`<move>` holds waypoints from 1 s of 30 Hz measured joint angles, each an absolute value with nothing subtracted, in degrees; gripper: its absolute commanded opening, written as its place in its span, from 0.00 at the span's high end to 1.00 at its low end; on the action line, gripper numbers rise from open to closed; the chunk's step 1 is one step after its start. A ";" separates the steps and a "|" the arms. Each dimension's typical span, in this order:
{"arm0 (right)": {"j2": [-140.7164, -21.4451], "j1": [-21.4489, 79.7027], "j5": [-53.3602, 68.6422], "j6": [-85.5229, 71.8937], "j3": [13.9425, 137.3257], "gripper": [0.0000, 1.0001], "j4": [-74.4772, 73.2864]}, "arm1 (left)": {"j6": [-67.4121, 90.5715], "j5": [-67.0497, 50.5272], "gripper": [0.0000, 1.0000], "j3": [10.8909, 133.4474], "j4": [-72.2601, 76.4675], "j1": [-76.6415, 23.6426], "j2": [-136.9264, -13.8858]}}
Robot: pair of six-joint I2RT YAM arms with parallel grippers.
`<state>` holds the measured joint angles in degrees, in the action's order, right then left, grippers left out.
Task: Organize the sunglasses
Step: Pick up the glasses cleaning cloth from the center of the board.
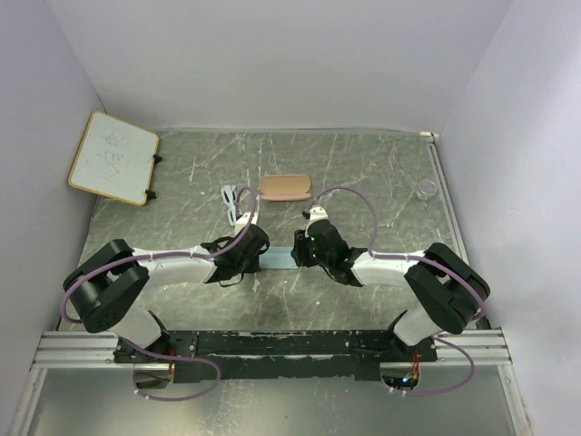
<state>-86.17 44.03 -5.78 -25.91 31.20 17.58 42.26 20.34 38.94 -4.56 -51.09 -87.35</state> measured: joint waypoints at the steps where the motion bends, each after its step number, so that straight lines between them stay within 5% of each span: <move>1: -86.17 44.03 -5.78 -25.91 31.20 0.63 17.61 | 42.24 20.32 0.76 38.96 -4.56 -51.09 -87.37; 4: -86.17 44.03 -5.78 -25.93 31.20 0.63 17.58 | 42.24 20.32 0.76 38.98 -4.54 -51.09 -87.42; 10: -86.17 44.03 -5.78 -25.91 31.20 0.63 17.61 | 41.91 20.34 0.93 39.16 -4.58 -51.09 -87.66; 30: -80.40 43.94 -5.82 -29.41 31.07 0.71 10.37 | 40.88 19.03 0.93 39.81 -4.01 -51.09 -88.29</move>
